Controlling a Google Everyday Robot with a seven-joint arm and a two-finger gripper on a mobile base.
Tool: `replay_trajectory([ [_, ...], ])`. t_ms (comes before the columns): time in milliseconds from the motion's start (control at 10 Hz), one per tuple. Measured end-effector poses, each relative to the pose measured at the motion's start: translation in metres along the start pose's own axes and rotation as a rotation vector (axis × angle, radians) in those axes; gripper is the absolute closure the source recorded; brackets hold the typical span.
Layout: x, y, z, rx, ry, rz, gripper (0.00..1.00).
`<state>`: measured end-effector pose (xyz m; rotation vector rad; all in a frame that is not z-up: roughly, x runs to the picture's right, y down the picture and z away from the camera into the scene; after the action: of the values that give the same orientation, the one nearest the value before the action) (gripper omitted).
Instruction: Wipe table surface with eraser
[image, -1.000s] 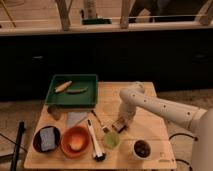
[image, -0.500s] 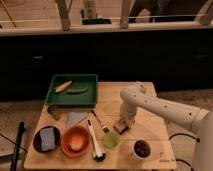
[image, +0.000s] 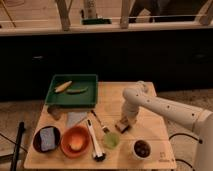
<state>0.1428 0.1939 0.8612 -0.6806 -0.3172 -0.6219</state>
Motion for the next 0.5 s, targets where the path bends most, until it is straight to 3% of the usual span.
replay_trajectory([
  [500,0.010,-0.020,0.006,0.017,-0.017,-0.029,1.00],
])
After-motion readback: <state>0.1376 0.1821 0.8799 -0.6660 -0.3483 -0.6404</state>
